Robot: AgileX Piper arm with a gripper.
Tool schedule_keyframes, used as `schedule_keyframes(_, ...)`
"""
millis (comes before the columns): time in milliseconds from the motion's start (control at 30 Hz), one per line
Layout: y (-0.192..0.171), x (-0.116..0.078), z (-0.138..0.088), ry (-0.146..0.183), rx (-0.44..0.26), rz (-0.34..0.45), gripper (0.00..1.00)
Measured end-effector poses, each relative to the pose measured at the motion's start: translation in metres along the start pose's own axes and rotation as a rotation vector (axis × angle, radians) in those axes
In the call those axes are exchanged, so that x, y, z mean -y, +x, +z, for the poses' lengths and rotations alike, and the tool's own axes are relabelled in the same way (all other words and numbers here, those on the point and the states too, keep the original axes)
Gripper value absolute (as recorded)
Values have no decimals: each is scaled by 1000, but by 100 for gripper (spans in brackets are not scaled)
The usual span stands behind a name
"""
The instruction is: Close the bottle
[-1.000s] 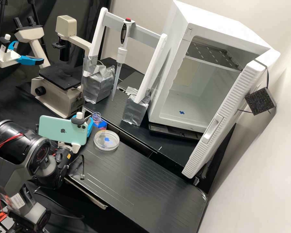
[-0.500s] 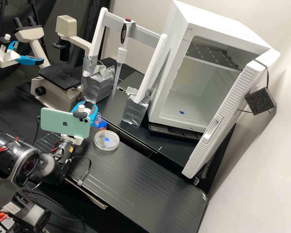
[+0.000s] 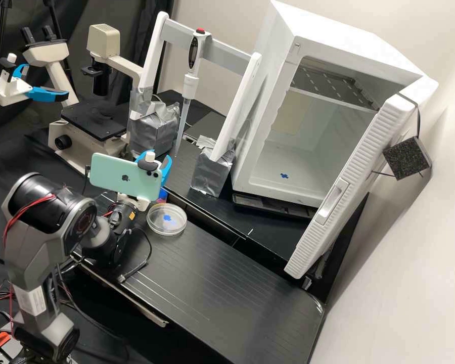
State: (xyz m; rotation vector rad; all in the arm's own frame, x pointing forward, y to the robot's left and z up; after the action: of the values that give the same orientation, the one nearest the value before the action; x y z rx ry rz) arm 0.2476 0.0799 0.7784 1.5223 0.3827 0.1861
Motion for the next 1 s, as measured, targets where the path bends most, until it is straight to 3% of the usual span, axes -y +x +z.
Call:
schedule_keyframes(100, 2, 8, 1, 9, 10, -24, 0)
schedule_keyframes(400, 4, 21, 3, -14, 9, -47, 0)
schedule_keyframes(1000, 1, 17, 11, -15, 46, -29, 0)
